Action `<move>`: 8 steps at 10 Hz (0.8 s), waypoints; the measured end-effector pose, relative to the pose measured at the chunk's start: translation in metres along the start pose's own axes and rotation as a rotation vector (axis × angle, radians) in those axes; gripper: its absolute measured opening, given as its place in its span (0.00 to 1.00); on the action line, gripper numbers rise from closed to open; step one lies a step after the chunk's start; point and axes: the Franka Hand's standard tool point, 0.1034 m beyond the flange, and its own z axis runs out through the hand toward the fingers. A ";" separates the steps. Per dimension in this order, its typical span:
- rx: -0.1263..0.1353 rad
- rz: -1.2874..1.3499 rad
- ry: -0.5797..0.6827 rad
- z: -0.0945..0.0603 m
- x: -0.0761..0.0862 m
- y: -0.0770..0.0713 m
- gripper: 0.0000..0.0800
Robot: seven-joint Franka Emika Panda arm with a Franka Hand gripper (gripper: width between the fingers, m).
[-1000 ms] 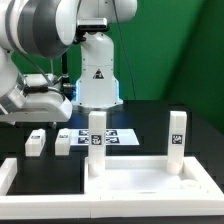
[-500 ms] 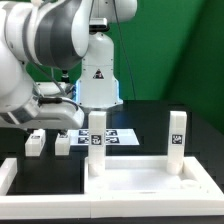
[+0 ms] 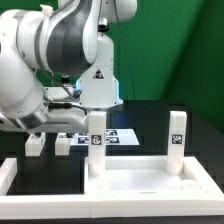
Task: Assemble desk
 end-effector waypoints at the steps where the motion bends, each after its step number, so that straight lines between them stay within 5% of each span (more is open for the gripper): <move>1: 0.001 0.001 -0.006 0.003 0.001 0.000 0.81; 6: -0.003 0.002 -0.032 0.015 0.003 -0.001 0.81; 8: -0.030 -0.004 -0.014 0.012 0.006 0.001 0.81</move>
Offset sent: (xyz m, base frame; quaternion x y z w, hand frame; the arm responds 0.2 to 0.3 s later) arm -0.0024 0.0194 -0.0111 0.0116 -0.0238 0.0124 0.9996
